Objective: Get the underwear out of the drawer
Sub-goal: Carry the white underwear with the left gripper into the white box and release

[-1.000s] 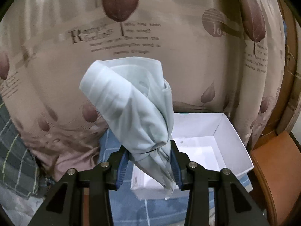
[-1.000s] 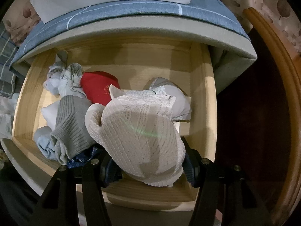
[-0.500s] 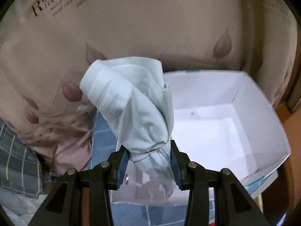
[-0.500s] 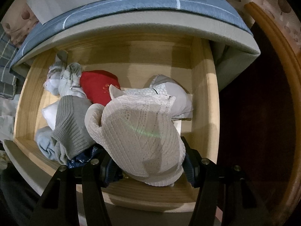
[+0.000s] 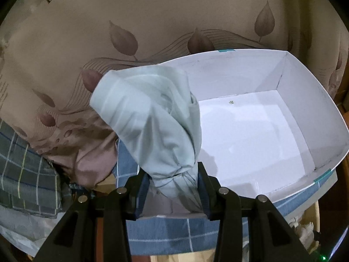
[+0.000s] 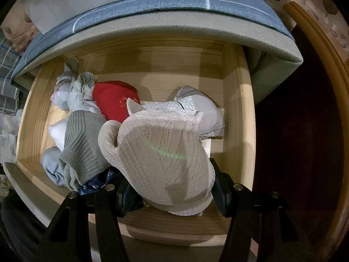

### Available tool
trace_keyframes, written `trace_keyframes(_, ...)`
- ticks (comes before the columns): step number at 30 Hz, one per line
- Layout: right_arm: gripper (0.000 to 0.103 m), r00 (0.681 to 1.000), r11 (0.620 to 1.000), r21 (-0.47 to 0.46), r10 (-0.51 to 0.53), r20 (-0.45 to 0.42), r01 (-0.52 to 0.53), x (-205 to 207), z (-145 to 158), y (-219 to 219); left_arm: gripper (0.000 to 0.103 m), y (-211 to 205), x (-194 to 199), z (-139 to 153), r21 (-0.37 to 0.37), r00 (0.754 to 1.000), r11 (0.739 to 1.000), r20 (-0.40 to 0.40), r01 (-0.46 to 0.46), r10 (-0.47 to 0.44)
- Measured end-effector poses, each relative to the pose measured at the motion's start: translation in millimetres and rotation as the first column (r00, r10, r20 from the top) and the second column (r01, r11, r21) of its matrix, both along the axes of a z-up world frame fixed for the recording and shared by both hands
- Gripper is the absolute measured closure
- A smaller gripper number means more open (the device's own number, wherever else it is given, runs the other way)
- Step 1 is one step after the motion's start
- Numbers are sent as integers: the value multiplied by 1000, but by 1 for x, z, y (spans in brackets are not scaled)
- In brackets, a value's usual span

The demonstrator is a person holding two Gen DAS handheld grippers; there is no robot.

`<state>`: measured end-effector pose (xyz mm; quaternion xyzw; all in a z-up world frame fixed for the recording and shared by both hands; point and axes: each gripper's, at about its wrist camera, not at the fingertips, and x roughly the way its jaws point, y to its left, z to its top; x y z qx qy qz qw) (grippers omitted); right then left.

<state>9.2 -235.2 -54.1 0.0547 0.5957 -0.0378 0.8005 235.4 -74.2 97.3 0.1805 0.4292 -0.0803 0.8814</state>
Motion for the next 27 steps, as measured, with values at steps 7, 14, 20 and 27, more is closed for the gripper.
trace_keyframes(7, 47, 1000, 1000, -8, 2, -3, -2, 0, -1, 3, 62, 14, -13, 0, 2, 1000, 1000, -9, -5, 5)
trace_keyframes(14, 47, 1000, 1000, -14, 4, -7, -4, 1, -2, 5, 62, 20, -21, 1, 6, 1000, 1000, -8, -9, 9)
trace_keyframes(20, 47, 1000, 1000, -19, 3, -8, -3, 1, -3, 5, 56, 13, -23, 4, -6, 1000, 1000, 2, -27, 27)
trace_keyframes(27, 47, 1000, 1000, -16, 2, -9, -3, 2, -3, 5, 52, 18, -20, 7, -62, 999, 997, -13, -49, 49)
